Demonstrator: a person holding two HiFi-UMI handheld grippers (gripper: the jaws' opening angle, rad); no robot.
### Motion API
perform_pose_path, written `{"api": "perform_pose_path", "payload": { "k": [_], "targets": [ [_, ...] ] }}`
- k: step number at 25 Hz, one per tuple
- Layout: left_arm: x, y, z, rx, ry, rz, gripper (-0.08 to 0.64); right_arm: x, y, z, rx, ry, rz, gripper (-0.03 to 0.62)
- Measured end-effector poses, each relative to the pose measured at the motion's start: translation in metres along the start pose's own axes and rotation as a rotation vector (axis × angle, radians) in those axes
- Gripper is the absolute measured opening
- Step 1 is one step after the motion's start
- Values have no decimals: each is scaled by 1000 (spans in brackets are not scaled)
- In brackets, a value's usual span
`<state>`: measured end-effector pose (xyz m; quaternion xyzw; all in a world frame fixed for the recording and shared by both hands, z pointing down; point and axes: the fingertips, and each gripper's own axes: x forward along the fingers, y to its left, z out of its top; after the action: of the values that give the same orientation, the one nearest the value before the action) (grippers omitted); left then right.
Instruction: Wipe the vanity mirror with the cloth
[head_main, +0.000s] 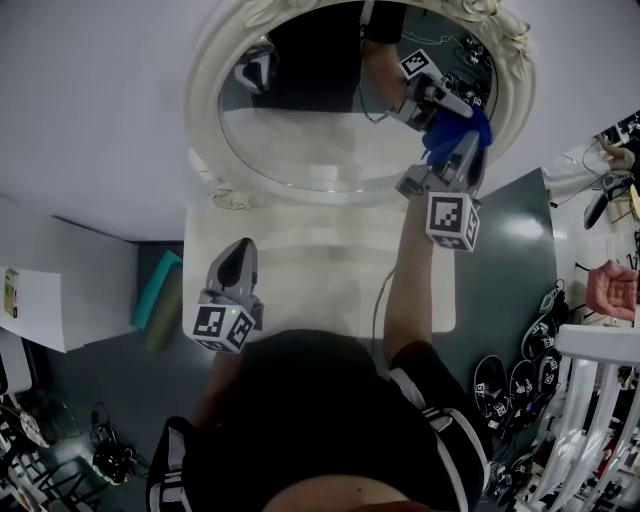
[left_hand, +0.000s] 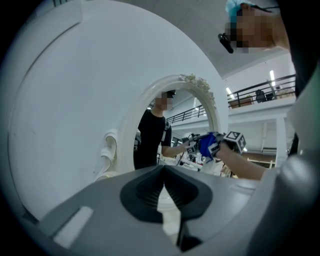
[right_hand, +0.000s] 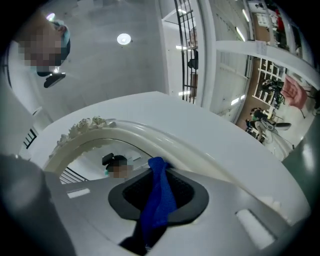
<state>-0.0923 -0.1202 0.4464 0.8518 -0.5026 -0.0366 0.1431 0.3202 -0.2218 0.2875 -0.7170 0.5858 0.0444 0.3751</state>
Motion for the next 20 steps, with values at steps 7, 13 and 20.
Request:
{"api": "perform_pose_path", "payload": {
  "k": [7, 13, 20],
  "targets": [
    [2, -2, -4, -9, 5, -12, 11, 39, 88, 44, -287, 23, 170, 58],
    [5, -4, -8, -12, 12, -24, 11, 45, 133, 46, -598, 40, 331, 58],
    [10, -17, -16, -20, 40, -54, 11, -8, 144, -25, -898, 28, 671, 58]
  ]
}}
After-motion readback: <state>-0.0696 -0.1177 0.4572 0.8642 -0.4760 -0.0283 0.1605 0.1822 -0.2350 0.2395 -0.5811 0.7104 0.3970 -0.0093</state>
